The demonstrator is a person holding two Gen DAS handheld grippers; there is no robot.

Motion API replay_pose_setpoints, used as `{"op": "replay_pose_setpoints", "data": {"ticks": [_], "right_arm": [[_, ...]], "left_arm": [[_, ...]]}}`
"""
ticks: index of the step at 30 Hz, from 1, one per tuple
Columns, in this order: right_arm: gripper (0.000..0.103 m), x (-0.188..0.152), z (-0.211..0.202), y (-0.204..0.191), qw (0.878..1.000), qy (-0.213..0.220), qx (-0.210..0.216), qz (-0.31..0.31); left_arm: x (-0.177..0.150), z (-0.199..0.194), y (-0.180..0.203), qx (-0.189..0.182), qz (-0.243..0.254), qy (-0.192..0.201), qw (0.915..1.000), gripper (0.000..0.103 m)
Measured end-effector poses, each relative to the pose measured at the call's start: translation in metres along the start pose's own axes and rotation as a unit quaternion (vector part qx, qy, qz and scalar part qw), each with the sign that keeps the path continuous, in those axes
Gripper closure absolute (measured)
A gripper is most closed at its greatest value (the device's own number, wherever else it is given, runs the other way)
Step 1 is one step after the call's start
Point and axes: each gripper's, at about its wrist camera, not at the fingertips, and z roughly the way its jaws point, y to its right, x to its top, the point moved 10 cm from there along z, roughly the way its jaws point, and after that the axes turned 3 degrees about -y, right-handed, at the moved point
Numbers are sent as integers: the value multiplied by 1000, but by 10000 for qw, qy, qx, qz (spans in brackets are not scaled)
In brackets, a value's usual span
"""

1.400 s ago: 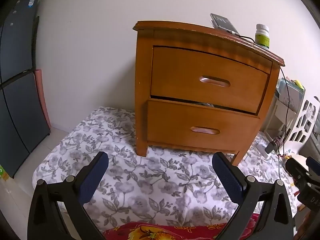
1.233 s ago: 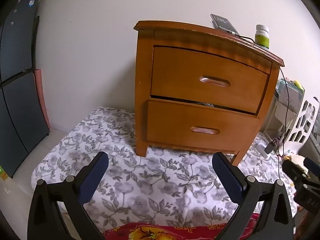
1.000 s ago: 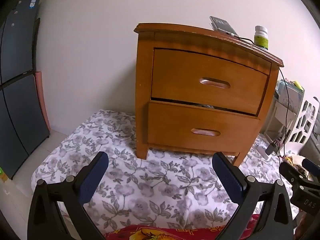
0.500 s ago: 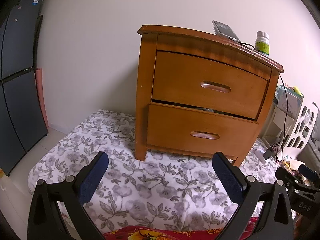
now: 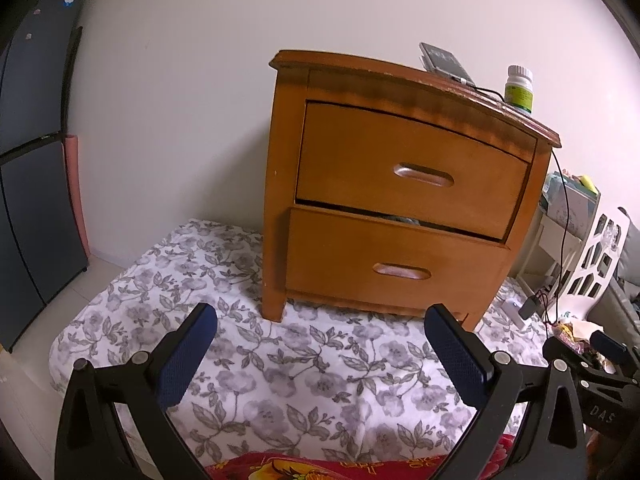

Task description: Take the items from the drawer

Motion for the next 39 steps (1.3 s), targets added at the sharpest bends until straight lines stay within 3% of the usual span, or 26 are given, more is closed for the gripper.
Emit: {"op": "replay_pose_setpoints", "data": {"ticks": [11,39], "right_arm": [[0,2,-1,1,10000,21,-5,2],[0,10,-24,1,9998,183,-51,-36]], "left_arm": [[-16,13,5,70,218,-451,9987,0],[-5,-5,11,62,394,-344,9986,0]]}}
